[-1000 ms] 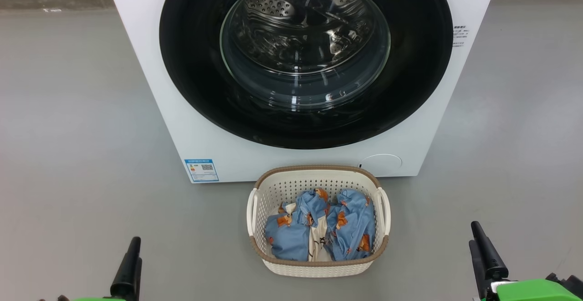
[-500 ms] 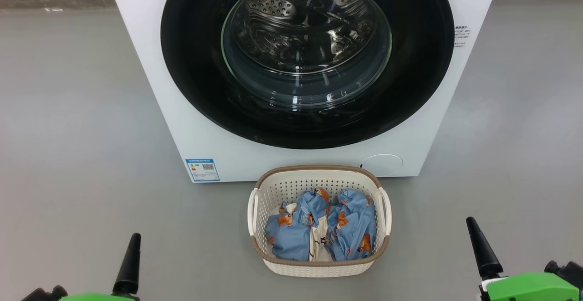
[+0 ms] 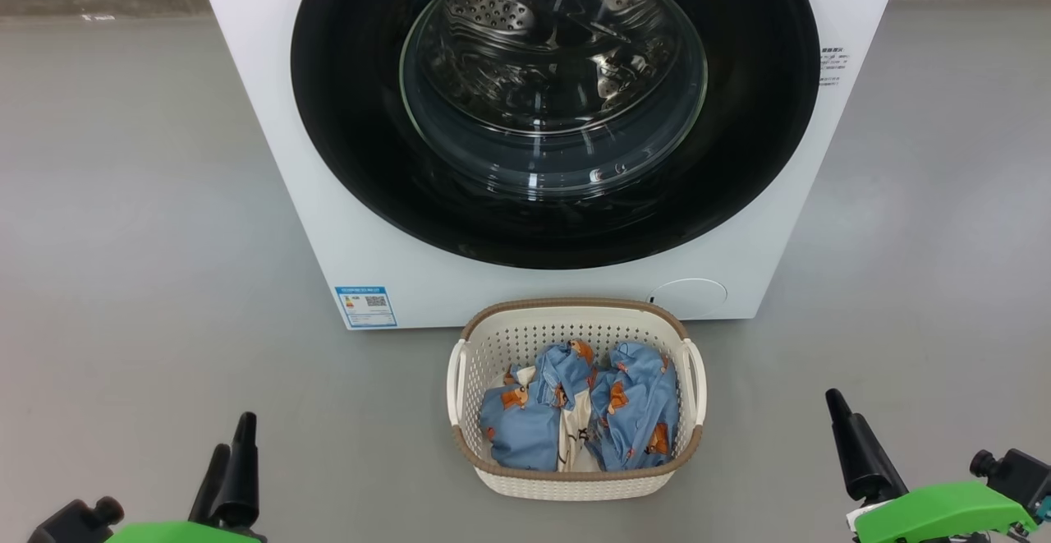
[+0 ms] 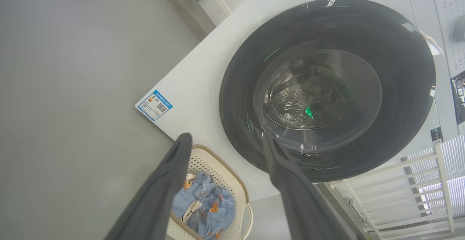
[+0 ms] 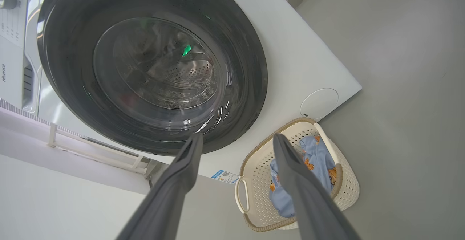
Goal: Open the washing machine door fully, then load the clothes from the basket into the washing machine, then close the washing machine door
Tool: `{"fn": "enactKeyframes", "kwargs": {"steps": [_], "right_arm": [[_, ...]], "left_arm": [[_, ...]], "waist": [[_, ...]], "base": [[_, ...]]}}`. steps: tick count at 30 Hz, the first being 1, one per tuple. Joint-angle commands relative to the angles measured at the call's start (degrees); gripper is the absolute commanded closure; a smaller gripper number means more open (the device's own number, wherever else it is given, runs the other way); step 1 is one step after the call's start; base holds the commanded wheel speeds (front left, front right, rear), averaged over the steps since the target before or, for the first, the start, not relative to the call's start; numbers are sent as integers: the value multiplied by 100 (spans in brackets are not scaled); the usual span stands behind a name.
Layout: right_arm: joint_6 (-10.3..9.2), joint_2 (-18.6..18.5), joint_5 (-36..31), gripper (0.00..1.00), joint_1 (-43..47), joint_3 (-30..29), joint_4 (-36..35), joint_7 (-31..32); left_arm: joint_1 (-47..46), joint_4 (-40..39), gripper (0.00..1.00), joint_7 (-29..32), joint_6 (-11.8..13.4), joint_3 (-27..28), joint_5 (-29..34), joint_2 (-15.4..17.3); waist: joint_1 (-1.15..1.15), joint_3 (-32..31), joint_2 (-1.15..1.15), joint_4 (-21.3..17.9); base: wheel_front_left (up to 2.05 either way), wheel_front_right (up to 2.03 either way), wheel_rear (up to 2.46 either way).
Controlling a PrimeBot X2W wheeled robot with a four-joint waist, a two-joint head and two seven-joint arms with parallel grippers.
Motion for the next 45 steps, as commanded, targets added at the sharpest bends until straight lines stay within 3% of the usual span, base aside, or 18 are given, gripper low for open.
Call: {"fn": "enactKeyframes", "kwargs": {"steps": [1, 29, 45], "right_arm": [[5, -103, -156, 0, -245, 102, -125, -60], [7, -325, -2090, 0, -292, 335, -139, -529], [8, -410, -3143, 0, -214, 170, -238, -797]], "left_arm": [[-162, -191, 0, -58, -9, 90, 165, 129], [-147, -374, 0, -530, -13, -33, 2099, 291], [-186, -497, 0, -801, -15, -82, 3063, 392]], "waist": [[-1, 1, 0, 0], [0, 18, 0, 4], [0, 94, 0, -21]], "base": [[0, 0, 0], [0, 0, 0], [0, 0, 0]]}}
